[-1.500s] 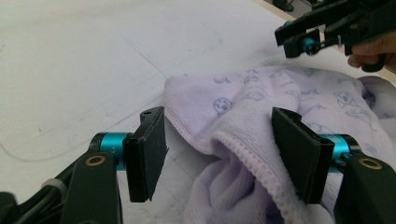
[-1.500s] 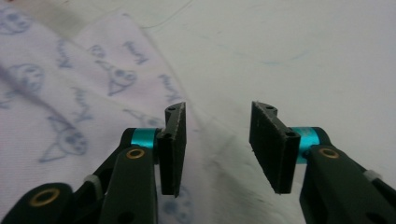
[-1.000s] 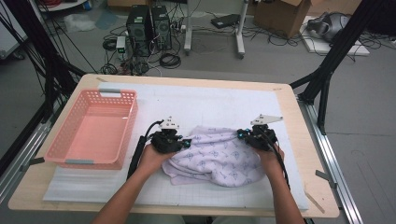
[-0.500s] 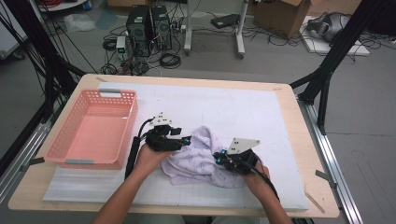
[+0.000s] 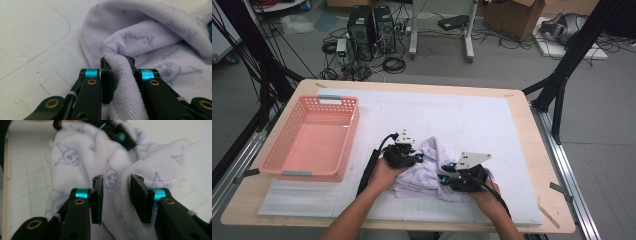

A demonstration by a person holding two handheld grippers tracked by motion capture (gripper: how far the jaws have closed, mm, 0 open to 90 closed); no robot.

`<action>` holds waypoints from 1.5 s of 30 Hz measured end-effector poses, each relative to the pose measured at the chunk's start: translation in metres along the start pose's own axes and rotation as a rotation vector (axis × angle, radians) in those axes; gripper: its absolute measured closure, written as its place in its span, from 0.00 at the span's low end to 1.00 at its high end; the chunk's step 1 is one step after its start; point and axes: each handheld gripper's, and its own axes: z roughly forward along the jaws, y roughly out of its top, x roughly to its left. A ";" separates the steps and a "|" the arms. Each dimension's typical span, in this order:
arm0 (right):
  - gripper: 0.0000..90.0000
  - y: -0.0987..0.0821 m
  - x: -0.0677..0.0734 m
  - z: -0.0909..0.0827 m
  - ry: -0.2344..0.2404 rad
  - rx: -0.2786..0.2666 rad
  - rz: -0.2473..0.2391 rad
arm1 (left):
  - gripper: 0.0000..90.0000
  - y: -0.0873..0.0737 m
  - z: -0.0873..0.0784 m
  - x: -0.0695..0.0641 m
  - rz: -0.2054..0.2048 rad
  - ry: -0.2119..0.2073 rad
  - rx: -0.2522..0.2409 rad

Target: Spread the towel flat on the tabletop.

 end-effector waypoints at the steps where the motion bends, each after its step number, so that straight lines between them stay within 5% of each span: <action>1: 0.68 0.001 -0.002 -0.005 -0.006 -0.018 0.007 | 0.88 -0.002 -0.002 -0.001 0.003 0.001 -0.008; 4: 0.67 0.004 -0.013 -0.026 -0.028 -0.083 0.042 | 0.88 -0.008 -0.009 -0.006 0.032 0.011 -0.043; 7: 0.73 0.009 -0.030 -0.044 -0.106 -0.117 0.092 | 0.88 -0.014 -0.015 -0.010 0.059 0.021 -0.080; 10: 0.80 0.015 -0.058 -0.048 -0.198 -0.088 0.161 | 0.88 -0.016 -0.018 -0.011 0.065 0.022 -0.099; 13: 0.81 0.017 -0.082 -0.034 -0.219 -0.004 0.217 | 0.88 -0.017 -0.019 -0.011 0.061 0.015 -0.105; 17: 0.68 0.012 -0.094 0.000 -0.149 0.086 0.276 | 0.88 -0.017 -0.018 -0.009 0.046 0.009 -0.113; 22: 0.60 0.008 -0.085 0.034 0.087 0.159 0.348 | 0.88 -0.017 -0.018 -0.009 0.037 0.008 -0.117; 23: 0.63 0.008 -0.082 0.039 0.098 0.176 0.349 | 0.88 -0.017 -0.019 -0.009 0.035 0.009 -0.119; 26: 0.94 0.011 -0.076 0.043 0.133 0.176 0.330 | 0.87 -0.017 -0.020 -0.009 0.036 0.009 -0.120; 27: 0.96 0.013 -0.074 0.041 0.125 0.187 0.312 | 0.87 -0.016 -0.021 -0.009 0.035 0.010 -0.126; 29: 0.97 0.019 -0.074 0.034 0.054 0.178 0.247 | 0.87 -0.016 -0.024 -0.009 0.034 0.011 -0.142; 33: 0.98 0.029 -0.080 0.013 -0.090 0.071 0.215 | 0.87 -0.011 -0.030 -0.010 0.031 -0.013 -0.211; 35: 0.98 0.038 -0.079 0.010 -0.178 0.069 0.150 | 0.88 -0.006 -0.032 -0.012 0.058 -0.016 -0.215; 40: 0.98 0.050 -0.081 0.008 -0.315 0.079 0.081 | 0.89 -0.002 -0.034 -0.010 0.053 0.008 -0.210; 45: 0.98 0.046 -0.095 0.001 -0.452 0.040 0.115 | 0.93 -0.003 -0.033 -0.006 0.049 0.043 -0.190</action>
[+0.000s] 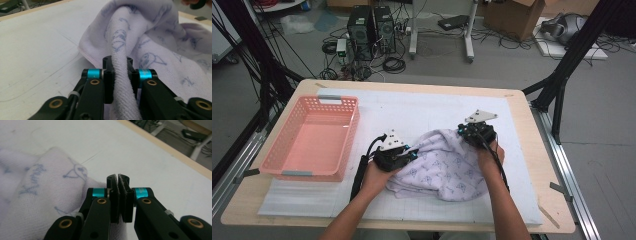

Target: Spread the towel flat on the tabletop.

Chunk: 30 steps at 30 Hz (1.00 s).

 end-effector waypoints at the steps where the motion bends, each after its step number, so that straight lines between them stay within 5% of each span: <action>1: 0.98 0.000 -0.005 -0.001 -0.034 -0.012 0.022 | 0.93 0.000 -0.001 0.000 0.003 0.004 0.001; 6: 0.98 0.000 -0.039 -0.005 -0.199 -0.020 0.125 | 0.94 0.000 -0.007 0.008 -0.011 0.049 -0.006; 8: 0.98 -0.003 -0.052 -0.009 -0.229 -0.035 0.193 | 0.94 0.001 -0.006 0.012 -0.034 0.048 -0.006; 10: 0.96 -0.005 -0.055 -0.009 -0.202 -0.046 0.228 | 0.93 0.002 -0.005 0.013 -0.036 0.056 -0.005; 11: 0.91 -0.005 -0.054 -0.009 -0.183 -0.059 0.229 | 0.87 0.002 -0.003 0.013 -0.042 0.063 0.000; 13: 0.78 -0.005 -0.053 -0.012 -0.138 -0.079 0.246 | 0.58 0.001 -0.002 0.017 -0.084 0.073 0.016; 16: 0.73 -0.011 -0.053 -0.027 -0.109 -0.110 0.248 | 0.49 0.000 -0.005 0.022 -0.123 0.079 0.022; 22: 0.65 -0.037 -0.052 -0.059 -0.058 -0.132 0.261 | 0.45 -0.002 -0.004 0.031 -0.177 0.054 0.007; 25: 0.60 -0.055 -0.047 -0.077 -0.037 -0.164 0.272 | 0.44 -0.004 0.004 0.030 -0.174 0.037 0.046; 30: 0.59 -0.090 -0.030 -0.086 -0.031 -0.118 0.262 | 0.42 0.002 0.025 0.023 -0.156 -0.007 0.119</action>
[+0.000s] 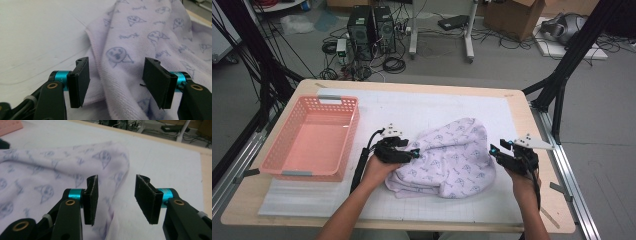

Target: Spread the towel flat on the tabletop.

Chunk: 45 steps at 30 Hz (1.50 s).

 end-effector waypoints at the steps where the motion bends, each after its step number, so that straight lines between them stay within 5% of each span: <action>1: 0.59 -0.006 0.001 -0.002 0.004 0.004 0.000 | 0.42 0.002 0.005 -0.002 0.015 -0.008 0.025; 4: 0.58 -0.018 0.002 -0.006 0.009 0.002 0.025 | 0.41 0.005 0.019 -0.008 0.028 -0.032 0.095; 8: 0.58 -0.026 0.004 -0.006 0.034 -0.008 0.029 | 0.51 0.007 0.031 -0.020 0.126 -0.027 0.174; 11: 0.58 -0.027 0.005 -0.005 0.045 0.005 0.021 | 0.85 0.010 0.027 -0.017 0.112 -0.051 0.160; 13: 0.58 -0.026 0.007 -0.005 0.050 0.001 0.015 | 0.88 0.011 0.023 -0.011 0.092 -0.039 0.140; 19: 0.57 -0.027 0.009 -0.001 0.055 0.010 0.009 | 0.89 0.017 -0.002 0.016 0.000 0.110 -0.037; 23: 0.57 -0.027 0.013 0.003 0.060 0.023 -0.002 | 0.90 0.017 -0.012 0.029 -0.024 0.239 -0.062; 26: 0.56 -0.027 0.016 0.006 0.069 0.031 -0.010 | 0.85 0.015 -0.015 0.029 -0.041 0.223 -0.073; 30: 0.53 -0.026 0.021 0.011 0.091 0.045 -0.018 | 0.56 0.012 -0.019 0.024 -0.077 0.121 -0.126; 35: 0.46 -0.026 0.034 0.024 0.150 0.100 -0.045 | 0.45 0.003 -0.006 0.015 -0.037 0.022 0.007; 39: 0.48 -0.029 0.046 0.037 0.188 0.187 -0.091 | 0.45 -0.007 0.010 0.008 0.000 0.025 0.093; 40: 0.48 -0.031 0.051 0.041 0.191 0.211 -0.106 | 0.47 -0.010 0.011 0.006 0.020 0.037 0.083; 43: 0.53 -0.034 0.057 0.045 0.179 0.223 -0.130 | 0.64 -0.010 0.009 0.005 0.049 0.076 0.089; 45: 0.74 -0.033 0.056 0.045 0.196 0.221 -0.138 | 0.84 -0.010 0.007 0.008 0.035 0.062 0.077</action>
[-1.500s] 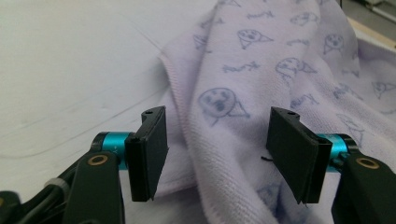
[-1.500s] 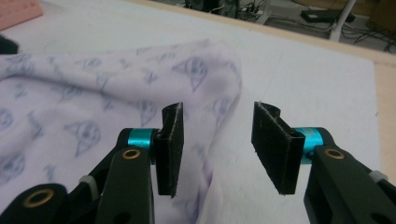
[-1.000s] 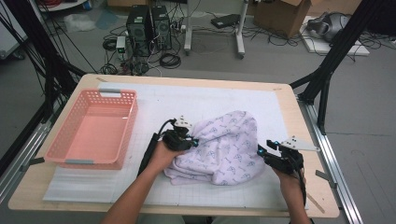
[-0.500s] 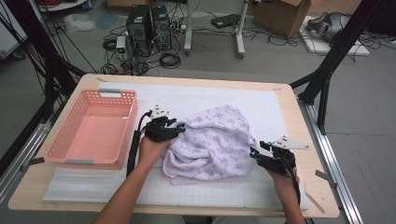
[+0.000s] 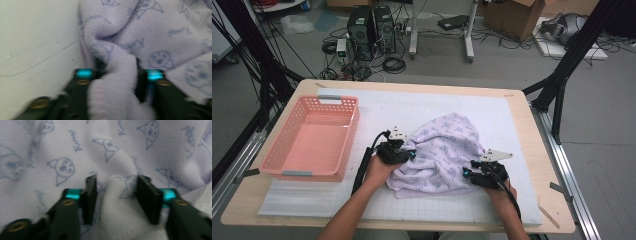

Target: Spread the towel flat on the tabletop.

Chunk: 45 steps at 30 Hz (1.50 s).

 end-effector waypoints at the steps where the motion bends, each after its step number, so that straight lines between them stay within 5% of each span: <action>1: 0.88 0.000 0.000 -0.001 0.015 0.001 -0.012 | 0.86 0.000 -0.001 0.000 0.001 0.004 -0.017; 5: 0.95 0.005 -0.007 -0.001 -0.014 -0.007 -0.035 | 0.88 0.002 -0.011 0.004 -0.035 0.042 -0.141; 7: 0.95 0.013 -0.017 -0.003 -0.048 -0.049 -0.009 | 0.88 0.005 -0.014 0.007 -0.050 0.069 -0.190; 12: 0.96 0.056 -0.050 0.012 -0.202 -0.046 -0.026 | 0.89 0.013 -0.018 0.019 -0.095 0.187 -0.292; 14: 0.96 0.073 -0.064 0.017 -0.221 -0.082 0.024 | 0.89 0.011 -0.015 0.023 -0.121 0.171 -0.276; 16: 0.96 0.088 -0.071 0.022 -0.253 -0.093 0.035 | 0.87 0.010 -0.013 0.022 -0.097 0.166 -0.270; 20: 0.92 0.099 -0.073 0.026 -0.313 -0.127 0.059 | 0.59 0.010 -0.016 0.023 -0.119 0.151 -0.267; 23: 0.66 0.094 -0.068 0.018 -0.324 -0.140 0.093 | 0.51 0.007 -0.026 0.021 -0.106 0.120 -0.246; 26: 0.59 0.081 -0.053 0.000 -0.347 -0.164 0.071 | 0.50 -0.001 -0.035 0.015 -0.097 0.101 -0.265; 33: 0.49 0.041 -0.026 -0.033 -0.268 -0.237 0.112 | 0.49 -0.013 -0.045 0.010 -0.080 0.083 -0.229; 38: 0.40 0.012 -0.013 -0.029 -0.232 -0.184 0.105 | 0.50 -0.025 -0.054 0.008 -0.068 0.068 -0.240; 41: 0.41 0.005 -0.010 -0.027 -0.208 -0.150 0.088 | 0.51 -0.031 -0.060 0.008 -0.064 0.055 -0.246; 45: 0.54 0.003 -0.007 -0.029 -0.158 -0.152 0.097 | 0.54 -0.040 -0.066 0.009 -0.069 0.056 -0.246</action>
